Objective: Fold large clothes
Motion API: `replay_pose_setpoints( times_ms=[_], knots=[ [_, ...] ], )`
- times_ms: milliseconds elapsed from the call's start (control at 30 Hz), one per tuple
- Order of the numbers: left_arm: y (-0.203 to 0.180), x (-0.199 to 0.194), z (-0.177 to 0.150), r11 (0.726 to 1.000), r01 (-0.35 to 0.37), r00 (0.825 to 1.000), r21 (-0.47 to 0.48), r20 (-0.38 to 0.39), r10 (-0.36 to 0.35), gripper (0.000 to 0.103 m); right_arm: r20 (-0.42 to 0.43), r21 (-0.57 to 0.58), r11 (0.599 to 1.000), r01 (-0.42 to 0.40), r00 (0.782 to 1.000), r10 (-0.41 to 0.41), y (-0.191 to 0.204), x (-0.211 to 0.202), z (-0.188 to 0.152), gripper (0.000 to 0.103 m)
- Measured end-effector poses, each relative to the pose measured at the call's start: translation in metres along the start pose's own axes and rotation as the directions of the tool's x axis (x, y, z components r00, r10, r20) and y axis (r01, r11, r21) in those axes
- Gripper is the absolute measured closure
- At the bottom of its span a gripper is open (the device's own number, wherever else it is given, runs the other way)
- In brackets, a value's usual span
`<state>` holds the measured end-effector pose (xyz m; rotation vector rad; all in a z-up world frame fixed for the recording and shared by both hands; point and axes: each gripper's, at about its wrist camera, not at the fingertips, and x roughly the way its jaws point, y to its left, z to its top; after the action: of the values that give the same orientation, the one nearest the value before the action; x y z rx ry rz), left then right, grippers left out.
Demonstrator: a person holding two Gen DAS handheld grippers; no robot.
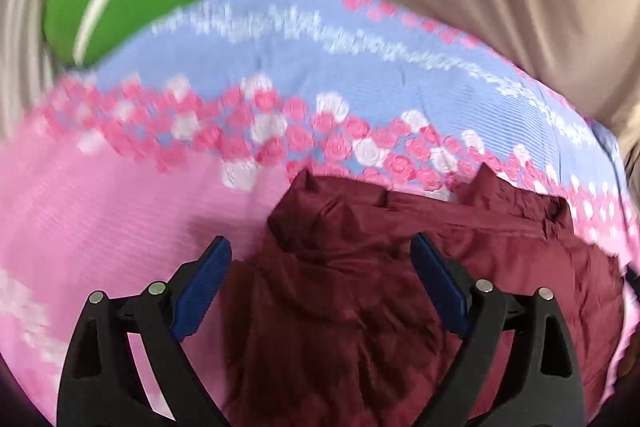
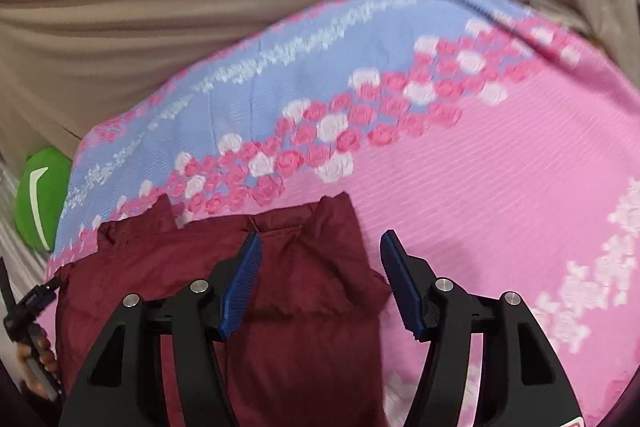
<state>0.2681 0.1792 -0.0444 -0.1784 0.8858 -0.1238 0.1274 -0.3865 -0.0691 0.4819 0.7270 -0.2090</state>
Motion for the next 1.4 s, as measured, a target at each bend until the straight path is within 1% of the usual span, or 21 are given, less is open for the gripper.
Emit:
replay_pose_setpoints(
  times_ms=[33, 67, 100, 133, 200, 333, 400, 467, 500, 600, 700, 767, 833, 867, 933, 1000, 1067, 1133, 1200, 1333, 1400],
  knots=[
    [0.005, 0.005, -0.004, 1.0, 0.015, 1.0, -0.023, -0.017, -0.016, 0.049, -0.031, 0.001, 1.0, 0.004, 1.0, -0.004, 0.002, 0.015, 0.001, 0.052],
    [0.01, 0.014, -0.003, 0.998, 0.047, 0.997, -0.052, -0.052, -0.05, 0.059, -0.047, -0.005, 1.0, 0.002, 0.999, -0.002, 0.002, 0.021, -0.002, 0.085],
    [0.013, 0.018, -0.003, 0.996, 0.055, 0.996, -0.072, -0.064, -0.059, 0.075, -0.059, -0.009, 1.0, 0.005, 0.998, -0.006, 0.006, 0.026, -0.001, 0.096],
    [0.014, 0.018, -0.003, 0.996, 0.054, 0.997, -0.076, -0.059, -0.059, 0.091, -0.041, -0.009, 1.0, -0.012, 0.999, 0.012, 0.01, 0.021, -0.001, 0.098],
    [0.013, 0.01, 0.001, 0.998, 0.035, 0.999, -0.06, -0.018, -0.036, 0.096, 0.048, -0.027, 0.999, -0.044, 0.998, 0.046, 0.02, 0.0, 0.005, 0.099],
    [0.013, 0.004, 0.007, 0.998, -0.052, 0.997, -0.027, 0.048, 0.053, 0.097, 0.19, -0.078, 0.996, -0.047, 0.98, 0.061, 0.037, -0.029, 0.018, 0.1],
    [0.015, 0.024, 0.002, 0.994, -0.105, 0.994, -0.012, 0.008, 0.105, 0.096, 0.124, -0.083, 0.996, 0.023, 0.992, -0.012, 0.033, -0.001, 0.02, 0.1],
    [0.02, 0.041, -0.005, 0.993, -0.118, 0.993, -0.014, -0.022, 0.118, 0.096, -0.049, -0.072, 0.995, 0.072, 0.996, -0.076, 0.022, 0.053, 0.012, 0.099],
    [0.018, 0.04, -0.006, 0.991, -0.137, 0.991, -0.003, 0.004, 0.137, 0.094, -0.092, -0.047, 0.997, 0.068, 0.993, -0.072, 0.018, 0.065, 0.008, 0.099],
    [0.016, 0.032, -0.006, 0.984, -0.178, 0.984, 0.009, 0.016, 0.178, 0.09, -0.036, -0.055, 0.992, 0.117, 0.992, -0.12, 0.022, 0.048, 0.011, 0.095],
    [0.009, -0.009, -0.012, 0.979, -0.203, 0.974, 0.02, 0.11, 0.2, 0.087, 0.075, -0.079, 0.986, 0.147, 0.987, -0.142, 0.039, 0.008, 0.005, 0.089],
    [-0.01, -0.046, -0.019, 0.987, -0.151, 0.974, 0.059, 0.177, 0.139, 0.078, 0.122, -0.132, 0.987, 0.089, 0.99, -0.073, 0.063, -0.02, -0.007, 0.088],
    [-0.042, -0.074, -0.03, 0.989, -0.038, 0.98, 0.143, 0.201, 0.009, 0.065, 0.109, -0.206, 0.979, -0.002, 0.994, 0.024, 0.095, -0.037, -0.025, 0.088],
    [-0.058, -0.079, -0.036, 0.982, 0.007, 0.98, 0.19, 0.192, -0.044, 0.064, 0.07, -0.256, 0.964, -0.078, 0.993, 0.099, 0.117, -0.041, -0.043, 0.088],
    [-0.1, -0.081, -0.058, 0.947, 0.098, 0.982, 0.307, 0.126, -0.142, 0.064, -0.028, -0.329, 0.922, -0.203, 0.978, 0.205, 0.154, -0.039, -0.075, 0.088],
    [-0.126, -0.071, -0.08, 0.915, 0.156, 0.982, 0.373, 0.04, -0.184, 0.064, -0.157, -0.393, 0.861, -0.323, 0.946, 0.284, 0.188, -0.032, -0.114, 0.089],
    [-0.135, -0.058, -0.103, 0.901, 0.172, 0.984, 0.399, -0.025, -0.177, 0.064, -0.207, -0.454, 0.828, -0.329, 0.943, 0.261, 0.202, -0.027, -0.145, 0.094],
    [-0.13, -0.05, -0.122, 0.902, 0.143, 0.99, 0.407, -0.043, -0.137, 0.062, -0.191, -0.486, 0.828, -0.28, 0.958, 0.212, 0.193, -0.027, -0.157, 0.1],
    [-0.108, -0.054, -0.133, 0.907, 0.131, 0.991, 0.4, -0.041, -0.125, 0.063, -0.18, -0.45, 0.861, -0.238, 0.968, 0.174, 0.157, -0.032, -0.155, 0.103],
    [-0.057, -0.068, -0.145, 0.939, 0.041, 0.999, 0.342, -0.031, -0.032, 0.062, -0.122, -0.261, 0.964, -0.057, 0.992, 0.026, 0.048, -0.05, -0.145, 0.103],
    [-0.044, -0.066, -0.148, 0.953, 0.014, 0.999, 0.302, -0.038, -0.002, 0.062, -0.097, -0.186, 0.982, 0.031, 0.994, -0.05, 0.013, -0.056, -0.144, 0.103]
  ],
)
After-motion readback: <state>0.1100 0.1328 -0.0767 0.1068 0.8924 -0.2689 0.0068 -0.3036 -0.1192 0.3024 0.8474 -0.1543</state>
